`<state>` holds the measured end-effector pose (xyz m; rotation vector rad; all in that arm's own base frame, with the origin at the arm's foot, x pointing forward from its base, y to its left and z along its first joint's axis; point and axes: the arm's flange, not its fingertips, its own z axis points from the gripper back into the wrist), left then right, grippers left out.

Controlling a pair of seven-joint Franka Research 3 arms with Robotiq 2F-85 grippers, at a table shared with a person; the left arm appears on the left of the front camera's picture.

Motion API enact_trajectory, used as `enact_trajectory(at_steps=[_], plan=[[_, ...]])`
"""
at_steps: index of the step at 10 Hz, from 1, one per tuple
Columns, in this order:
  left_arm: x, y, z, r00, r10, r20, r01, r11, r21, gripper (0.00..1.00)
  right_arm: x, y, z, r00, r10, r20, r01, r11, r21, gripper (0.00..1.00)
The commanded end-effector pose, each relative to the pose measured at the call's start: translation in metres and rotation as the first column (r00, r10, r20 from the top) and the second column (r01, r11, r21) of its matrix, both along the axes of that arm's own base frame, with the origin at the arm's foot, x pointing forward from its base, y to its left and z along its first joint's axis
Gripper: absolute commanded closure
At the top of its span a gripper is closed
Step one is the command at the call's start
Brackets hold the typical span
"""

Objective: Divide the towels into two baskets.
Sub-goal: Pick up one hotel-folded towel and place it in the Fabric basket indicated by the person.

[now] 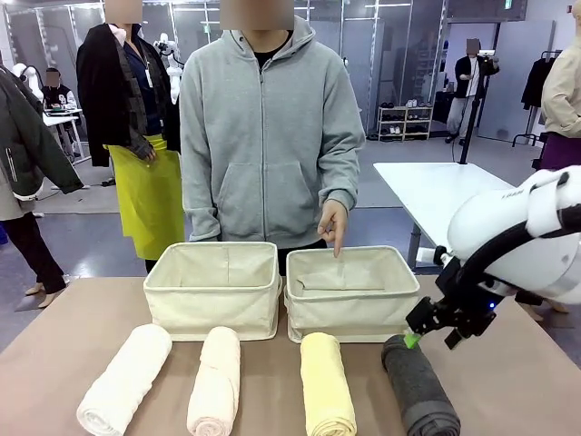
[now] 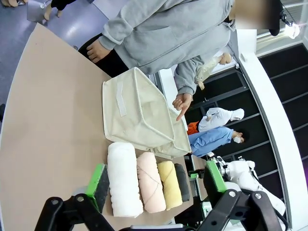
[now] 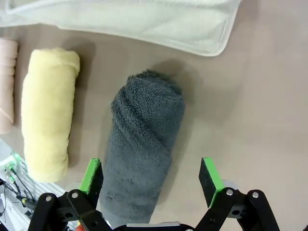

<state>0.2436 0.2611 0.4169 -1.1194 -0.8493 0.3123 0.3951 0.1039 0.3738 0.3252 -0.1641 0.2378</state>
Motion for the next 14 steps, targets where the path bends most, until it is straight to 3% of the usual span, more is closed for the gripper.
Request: enact_trajectory(at_steps=[1,5,8,14], plan=[[-0.001,0.001,0.001,1.0,-0.001,0.016,0.001,1.0,-0.011,0.0,0.001,0.017,-0.011,1.0,-0.019,-0.025,0.019,0.999,-0.029,0.0],[-0.001,0.001,0.001,1.0,-0.001,0.016,0.001,1.0,-0.011,0.0,0.006,0.037,-0.05,0.997,0.008,-0.08,-0.016,0.995,-0.1,0.0],[-0.001,0.001,0.001,1.0,-0.001,0.016,0.001,1.0,-0.011,0.0,0.005,0.04,-0.061,0.992,0.049,-0.114,-0.058,0.995,-0.084,0.0],[-0.001,0.001,0.001,1.0,-0.001,0.016,0.001,1.0,-0.011,0.0,-0.001,0.037,-0.06,0.991,0.063,-0.116,-0.069,0.996,-0.051,0.59]])
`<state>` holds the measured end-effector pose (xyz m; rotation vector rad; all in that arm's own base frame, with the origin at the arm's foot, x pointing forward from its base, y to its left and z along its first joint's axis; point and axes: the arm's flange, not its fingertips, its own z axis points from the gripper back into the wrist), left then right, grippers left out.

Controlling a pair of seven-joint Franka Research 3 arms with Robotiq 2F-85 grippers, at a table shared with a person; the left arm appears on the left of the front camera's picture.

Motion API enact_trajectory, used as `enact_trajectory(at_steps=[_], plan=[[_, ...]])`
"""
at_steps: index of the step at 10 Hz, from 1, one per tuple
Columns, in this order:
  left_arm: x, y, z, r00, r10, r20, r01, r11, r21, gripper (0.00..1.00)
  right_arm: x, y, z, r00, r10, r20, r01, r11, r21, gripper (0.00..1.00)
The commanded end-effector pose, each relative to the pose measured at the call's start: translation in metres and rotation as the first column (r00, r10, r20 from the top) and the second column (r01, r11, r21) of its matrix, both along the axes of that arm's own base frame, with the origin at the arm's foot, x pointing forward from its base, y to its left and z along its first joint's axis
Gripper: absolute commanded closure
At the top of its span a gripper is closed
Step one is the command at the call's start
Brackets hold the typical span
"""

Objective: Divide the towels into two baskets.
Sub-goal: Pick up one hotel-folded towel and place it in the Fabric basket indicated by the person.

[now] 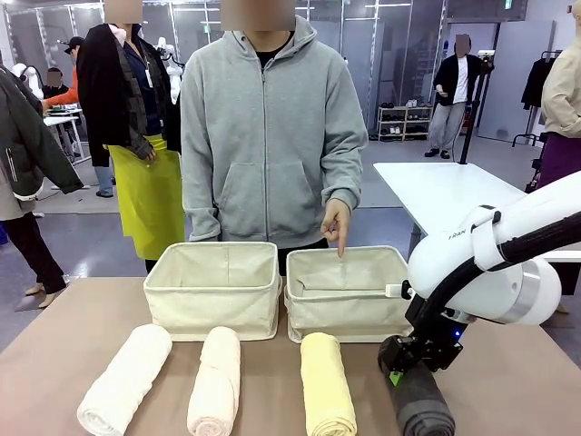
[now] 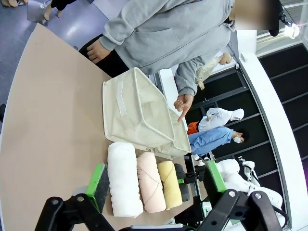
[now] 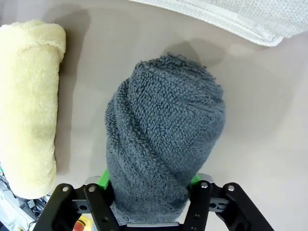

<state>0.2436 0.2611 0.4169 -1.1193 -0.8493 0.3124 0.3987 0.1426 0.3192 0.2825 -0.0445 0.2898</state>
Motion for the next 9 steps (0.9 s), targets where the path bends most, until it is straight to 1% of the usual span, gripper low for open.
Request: enact_trajectory(at_steps=[1,2,3,4,5,6,7,8,9], plan=[[-0.001,0.001,0.001,1.0,-0.001,0.016,0.002,1.0,-0.011,0.0,-0.004,-0.003,-0.003,1.0,-0.01,-0.013,0.011,1.0,0.015,0.68],[-0.001,0.001,0.001,1.0,-0.001,0.016,0.002,1.0,-0.011,0.0,-0.005,-0.005,0.005,1.0,-0.014,-0.006,0.014,0.999,0.037,0.79],[-0.001,0.001,0.001,1.0,-0.001,0.016,0.002,1.0,-0.011,0.0,-0.008,-0.003,0.021,0.996,0.015,0.092,-0.009,0.998,-0.06,0.79],[-0.001,0.001,0.001,1.0,-0.001,0.016,0.002,1.0,-0.011,0.0,-0.018,0.004,0.051,0.991,0.108,0.08,-0.102,0.992,-0.08,0.79],[-0.001,0.001,0.001,1.0,-0.001,0.016,0.002,1.0,-0.011,0.0,-0.026,0.014,0.089,0.973,0.202,0.115,-0.193,0.978,-0.08,0.79],[-0.001,0.001,0.001,1.0,-0.001,0.016,0.002,1.0,-0.011,0.0,-0.028,0.023,0.116,0.946,0.291,0.144,-0.273,0.953,-0.133,0.79],[-0.001,0.001,0.001,1.0,-0.001,0.016,0.002,1.0,-0.011,0.0,-0.029,0.034,0.137,0.916,0.355,0.189,-0.326,0.93,-0.168,0.79],[-0.001,0.001,0.001,1.0,-0.001,0.016,0.002,1.0,-0.011,0.0,-0.03,0.045,0.154,0.856,0.478,0.195,-0.43,0.869,-0.243,0.79],[-0.001,0.001,0.001,1.0,-0.001,0.016,0.002,1.0,-0.011,0.0,-0.034,0.056,0.17,0.751,0.635,0.179,-0.569,0.761,-0.312,0.79]])
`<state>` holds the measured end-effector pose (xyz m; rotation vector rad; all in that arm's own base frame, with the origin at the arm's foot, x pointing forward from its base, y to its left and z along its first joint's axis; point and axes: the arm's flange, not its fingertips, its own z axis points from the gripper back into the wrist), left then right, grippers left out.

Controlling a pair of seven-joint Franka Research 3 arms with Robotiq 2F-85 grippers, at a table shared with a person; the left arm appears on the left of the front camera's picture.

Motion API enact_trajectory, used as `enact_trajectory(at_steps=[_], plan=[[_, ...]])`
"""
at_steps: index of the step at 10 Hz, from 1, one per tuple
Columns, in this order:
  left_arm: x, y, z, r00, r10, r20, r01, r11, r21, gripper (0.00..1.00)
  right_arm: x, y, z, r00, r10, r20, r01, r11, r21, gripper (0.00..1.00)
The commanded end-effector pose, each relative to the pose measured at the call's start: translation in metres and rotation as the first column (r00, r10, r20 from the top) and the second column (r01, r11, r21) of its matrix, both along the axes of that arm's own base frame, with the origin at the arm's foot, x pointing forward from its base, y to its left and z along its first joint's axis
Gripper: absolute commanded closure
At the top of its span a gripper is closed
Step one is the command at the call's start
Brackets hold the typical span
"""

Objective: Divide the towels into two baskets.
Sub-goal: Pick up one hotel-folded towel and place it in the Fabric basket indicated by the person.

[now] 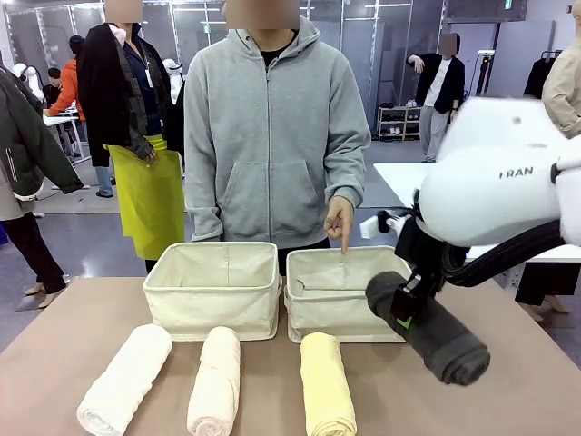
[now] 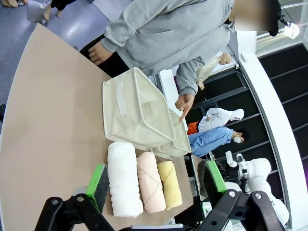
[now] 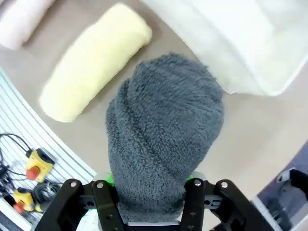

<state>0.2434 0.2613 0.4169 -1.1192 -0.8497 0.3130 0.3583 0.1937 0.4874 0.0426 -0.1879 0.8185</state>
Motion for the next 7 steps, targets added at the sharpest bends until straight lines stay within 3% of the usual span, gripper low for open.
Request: enact_trajectory(at_steps=[1,2,3,4,5,7], plan=[[-0.001,0.001,0.001,1.0,-0.002,0.016,0.002,1.0,-0.011,0.0,0.003,0.013,0.012,0.949,0.315,0.012,-0.313,0.945,-0.093,0.79],[-0.001,0.001,0.001,1.0,-0.002,0.016,0.002,1.0,-0.011,0.0,-0.001,0.022,0.016,0.873,0.485,0.046,-0.478,0.87,-0.12,0.79],[-0.001,0.001,0.001,1.0,-0.002,0.016,0.002,1.0,-0.011,0.0,-0.009,0.026,0.016,0.817,0.571,0.086,-0.55,0.815,-0.182,0.79],[-0.001,0.001,0.001,1.0,-0.002,0.016,0.002,1.0,-0.011,0.0,-0.024,0.017,0.011,0.84,0.535,0.087,-0.521,0.841,-0.144,0.79],[-0.001,0.001,0.001,1.0,-0.002,0.016,0.002,1.0,-0.011,0.0,-0.011,0.033,0.019,0.888,0.458,0.026,-0.451,0.881,-0.143,0.79],[-0.001,0.001,0.001,1.0,-0.002,0.016,0.002,1.0,-0.011,0.0,-0.011,0.033,0.019,0.888,0.458,0.026,-0.451,0.881,-0.143,0.79]])
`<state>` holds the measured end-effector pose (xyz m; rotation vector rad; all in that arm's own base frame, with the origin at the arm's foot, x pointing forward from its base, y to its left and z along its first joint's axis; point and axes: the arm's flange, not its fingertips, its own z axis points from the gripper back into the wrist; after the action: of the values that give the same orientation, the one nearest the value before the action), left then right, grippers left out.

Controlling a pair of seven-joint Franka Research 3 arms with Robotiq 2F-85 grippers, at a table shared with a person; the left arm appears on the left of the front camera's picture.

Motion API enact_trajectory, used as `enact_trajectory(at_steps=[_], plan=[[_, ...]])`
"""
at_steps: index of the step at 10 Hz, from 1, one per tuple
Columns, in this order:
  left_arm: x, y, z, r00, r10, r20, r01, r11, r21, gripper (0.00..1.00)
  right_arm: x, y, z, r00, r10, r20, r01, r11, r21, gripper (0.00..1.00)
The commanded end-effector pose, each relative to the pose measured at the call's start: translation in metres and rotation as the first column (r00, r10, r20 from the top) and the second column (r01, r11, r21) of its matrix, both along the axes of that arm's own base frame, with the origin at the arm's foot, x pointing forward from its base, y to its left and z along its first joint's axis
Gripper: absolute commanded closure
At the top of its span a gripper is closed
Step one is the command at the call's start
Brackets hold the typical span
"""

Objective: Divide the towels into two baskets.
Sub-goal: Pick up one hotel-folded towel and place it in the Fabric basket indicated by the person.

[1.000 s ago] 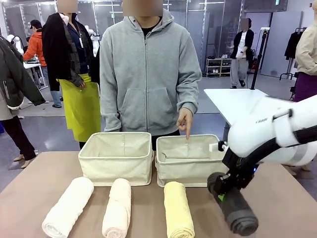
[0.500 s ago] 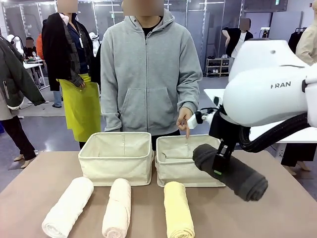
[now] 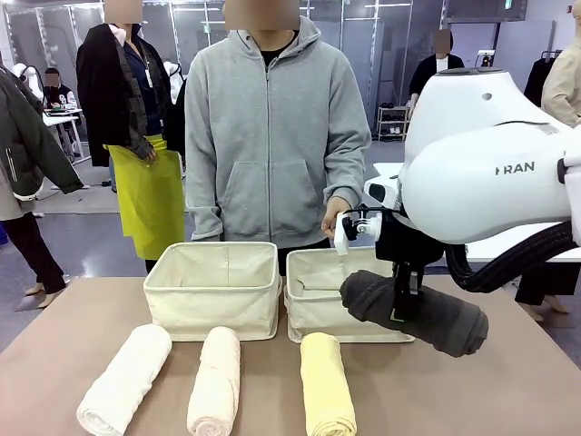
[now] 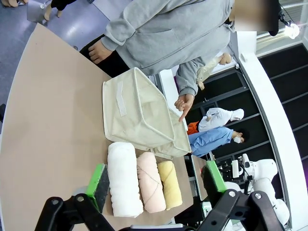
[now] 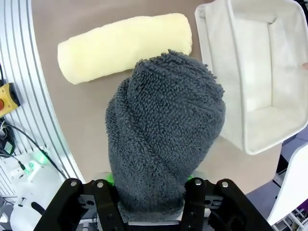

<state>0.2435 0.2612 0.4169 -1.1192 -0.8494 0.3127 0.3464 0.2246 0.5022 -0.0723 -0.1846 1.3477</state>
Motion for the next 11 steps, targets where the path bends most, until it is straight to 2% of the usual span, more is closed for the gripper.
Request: enact_trajectory(at_steps=[1,2,4,6,8,9,11], plan=[[-0.001,0.001,0.001,1.0,-0.002,0.016,0.002,1.0,-0.011,0.0,0.001,0.002,0.004,0.999,-0.043,-0.006,0.043,0.999,0.005,0.79],[-0.001,0.001,0.001,1.0,-0.002,0.016,0.002,1.0,-0.011,0.0,0.0,0.0,0.0,1.0,0.0,0.0,0.0,1.0,0.0,0.57],[-0.001,0.001,0.001,1.0,-0.002,0.016,0.002,1.0,-0.011,0.0,0.028,0.03,0.021,0.977,0.148,0.155,-0.147,0.989,-0.019,0.57],[-0.001,0.001,0.001,1.0,-0.002,0.016,0.002,1.0,-0.011,0.0,0.07,0.052,0.041,0.943,0.287,0.167,-0.262,0.953,-0.154,0.57],[-0.001,0.001,0.001,1.0,-0.002,0.016,0.002,1.0,-0.011,0.0,0.114,0.074,0.049,0.92,0.358,0.16,-0.322,0.922,-0.215,0.57],[-0.001,0.001,0.001,1.0,-0.002,0.016,0.002,1.0,-0.011,0.0,0.14,0.085,0.044,0.911,0.379,0.162,-0.33,0.906,-0.265,0.57],[-0.001,0.001,0.001,1.0,-0.002,0.016,0.002,1.0,-0.011,0.0,0.189,0.094,0.02,0.903,0.42,0.091,-0.384,0.883,-0.271,0.57]])
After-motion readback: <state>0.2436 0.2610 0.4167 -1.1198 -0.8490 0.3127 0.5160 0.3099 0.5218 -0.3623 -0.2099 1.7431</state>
